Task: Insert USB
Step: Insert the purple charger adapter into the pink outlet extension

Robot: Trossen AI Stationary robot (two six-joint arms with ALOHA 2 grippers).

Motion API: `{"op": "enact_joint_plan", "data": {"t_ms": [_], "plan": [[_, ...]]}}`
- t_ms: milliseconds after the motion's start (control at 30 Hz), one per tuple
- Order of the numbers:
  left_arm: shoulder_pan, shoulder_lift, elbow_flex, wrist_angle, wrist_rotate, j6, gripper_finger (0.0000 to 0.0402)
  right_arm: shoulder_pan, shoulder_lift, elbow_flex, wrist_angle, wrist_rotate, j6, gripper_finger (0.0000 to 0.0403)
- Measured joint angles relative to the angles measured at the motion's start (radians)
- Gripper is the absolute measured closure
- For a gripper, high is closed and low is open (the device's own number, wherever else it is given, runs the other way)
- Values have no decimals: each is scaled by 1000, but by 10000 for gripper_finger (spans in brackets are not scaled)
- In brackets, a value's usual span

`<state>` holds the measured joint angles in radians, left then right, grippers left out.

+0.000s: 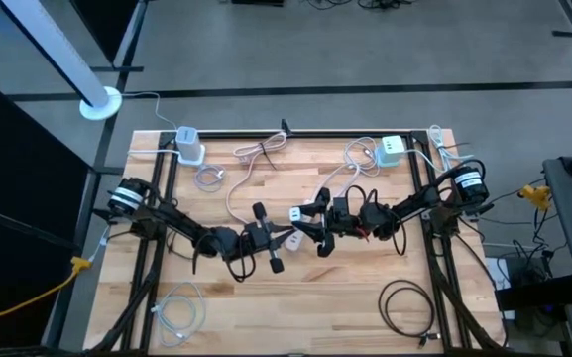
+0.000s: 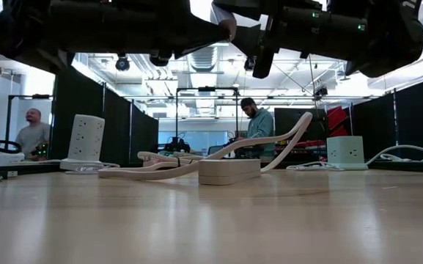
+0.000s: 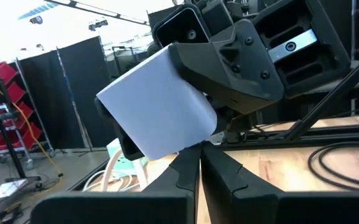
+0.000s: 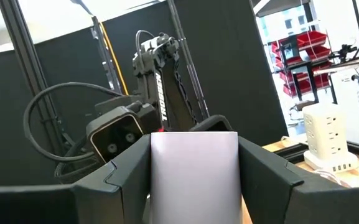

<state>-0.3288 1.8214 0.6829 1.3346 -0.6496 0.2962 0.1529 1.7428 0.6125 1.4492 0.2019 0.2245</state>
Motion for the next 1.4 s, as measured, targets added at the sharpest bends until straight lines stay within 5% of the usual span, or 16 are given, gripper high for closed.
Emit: {"op": "enact_joint_plan", "data": {"t_ms": [1167,1400], "plan": [[-25,-89,-66,-38,-106,35,401,3,0,-8,-59,13,-30,213],[-71,-93,-66,-112,-248,-17,401,41,4,-57,-88,174,-37,213]]}}
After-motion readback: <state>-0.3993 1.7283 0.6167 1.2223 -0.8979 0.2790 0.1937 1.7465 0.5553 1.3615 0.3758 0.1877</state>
